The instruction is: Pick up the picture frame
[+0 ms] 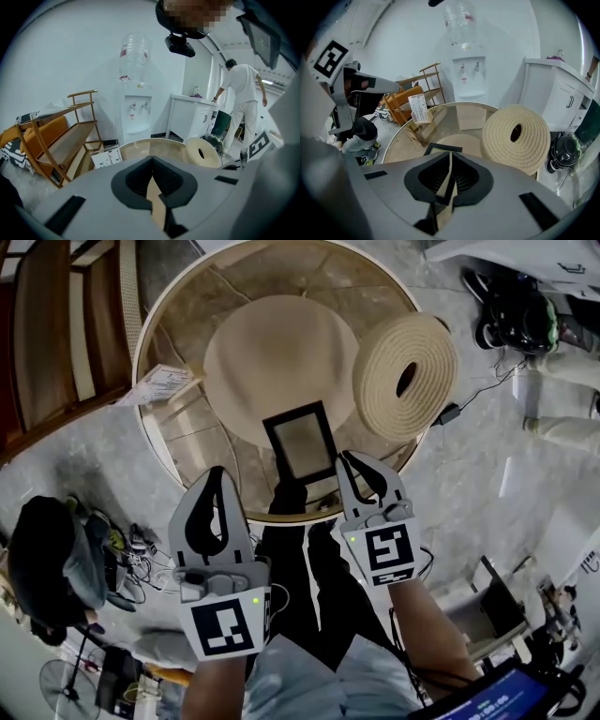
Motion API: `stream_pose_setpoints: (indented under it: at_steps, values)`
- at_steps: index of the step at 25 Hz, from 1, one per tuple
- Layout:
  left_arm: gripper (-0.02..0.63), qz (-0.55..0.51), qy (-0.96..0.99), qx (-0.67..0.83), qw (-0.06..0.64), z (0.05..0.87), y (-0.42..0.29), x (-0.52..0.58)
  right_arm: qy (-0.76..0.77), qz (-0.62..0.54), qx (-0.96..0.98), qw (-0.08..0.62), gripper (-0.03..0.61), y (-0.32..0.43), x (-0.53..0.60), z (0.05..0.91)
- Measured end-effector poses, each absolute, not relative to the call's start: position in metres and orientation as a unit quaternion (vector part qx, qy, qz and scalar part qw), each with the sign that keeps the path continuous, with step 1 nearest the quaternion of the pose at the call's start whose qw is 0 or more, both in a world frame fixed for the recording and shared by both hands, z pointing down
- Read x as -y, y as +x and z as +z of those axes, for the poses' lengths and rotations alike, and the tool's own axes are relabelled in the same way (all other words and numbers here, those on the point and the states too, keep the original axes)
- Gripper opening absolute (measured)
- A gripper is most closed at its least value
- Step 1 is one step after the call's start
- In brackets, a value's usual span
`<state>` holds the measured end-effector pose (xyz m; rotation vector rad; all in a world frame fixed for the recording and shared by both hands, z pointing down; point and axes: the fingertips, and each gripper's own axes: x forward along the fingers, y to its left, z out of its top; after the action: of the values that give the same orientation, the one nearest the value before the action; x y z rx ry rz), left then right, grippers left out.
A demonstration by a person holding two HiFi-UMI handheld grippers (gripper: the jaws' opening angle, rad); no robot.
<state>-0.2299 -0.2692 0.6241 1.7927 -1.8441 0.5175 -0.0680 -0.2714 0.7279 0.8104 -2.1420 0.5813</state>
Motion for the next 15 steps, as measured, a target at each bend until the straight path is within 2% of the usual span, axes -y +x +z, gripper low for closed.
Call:
stream_pose_setpoints:
  at_steps: [4,15]
  values:
    - [0.015,0.192,0.659,0.675,0.270,0.637,-0.225,0.266,0.307,0.260,0.826,0.395,0.089,-0.071,0.261,0.743]
    - [0.015,0.203,0.658,0.667,0.282,0.663,-0.232,0.261,0.303,0.273,0.813,0.415,0.103,-0.067,0.252,0.783]
